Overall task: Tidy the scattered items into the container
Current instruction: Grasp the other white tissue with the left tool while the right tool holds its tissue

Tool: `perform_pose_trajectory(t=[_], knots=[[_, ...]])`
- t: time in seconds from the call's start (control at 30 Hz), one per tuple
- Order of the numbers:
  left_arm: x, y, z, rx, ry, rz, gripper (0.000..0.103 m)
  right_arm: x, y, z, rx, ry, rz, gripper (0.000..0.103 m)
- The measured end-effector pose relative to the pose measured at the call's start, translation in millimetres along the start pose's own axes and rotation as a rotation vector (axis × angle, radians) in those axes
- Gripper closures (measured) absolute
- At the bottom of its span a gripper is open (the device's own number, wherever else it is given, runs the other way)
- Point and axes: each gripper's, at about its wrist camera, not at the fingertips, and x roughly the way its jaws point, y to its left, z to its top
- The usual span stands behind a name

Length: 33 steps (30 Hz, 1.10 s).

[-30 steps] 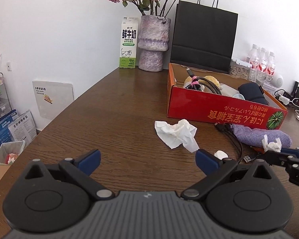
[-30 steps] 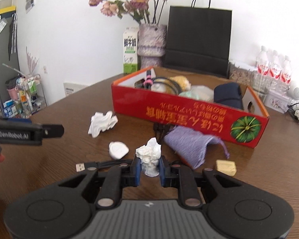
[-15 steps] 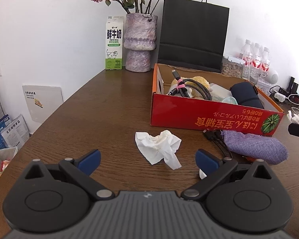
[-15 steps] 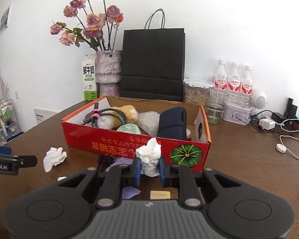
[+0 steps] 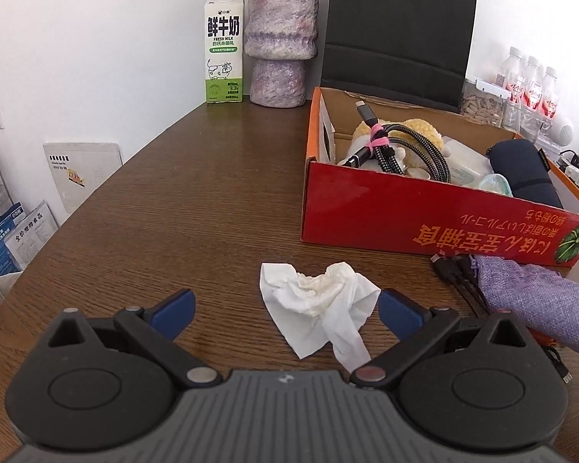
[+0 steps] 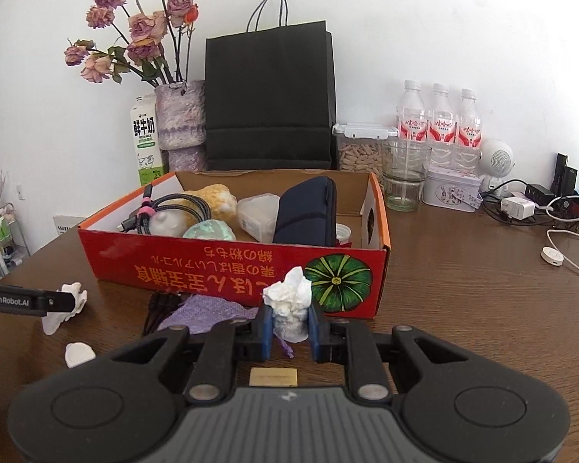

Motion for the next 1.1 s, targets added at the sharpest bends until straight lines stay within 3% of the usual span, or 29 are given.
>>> perform_pose_trajectory(t=[0.23,0.33,0.43,0.47,0.6,1.1], knots=[[15,-1,0,0.005,0.019,-0.028,0.000,10,-1,-7,-0.007,0.029,-0.010,0.085],[16,-3,-1,0.016,0.012,-0.025,0.011,11,3,-9,-0.021,0.034,-0.009,0.085],[12,-4,-3,0.022,-0.007,-0.032,0.038,10,4,-11,-0.021,0.030,-0.009,0.085],[10,-4,-3,0.024,-0.014,-0.036,0.057,10,4,-11,-0.021,0.029,-0.010,0.086],[3,-4,-7,0.023,-0.043,-0.064,0.078,11,6,-13,-0.028,0.033,-0.019,0.086],[-24,-5,-9,0.011,-0.135,-0.077,0.084,-1,13,-12,-0.037,-0.012,0.001,0.085]])
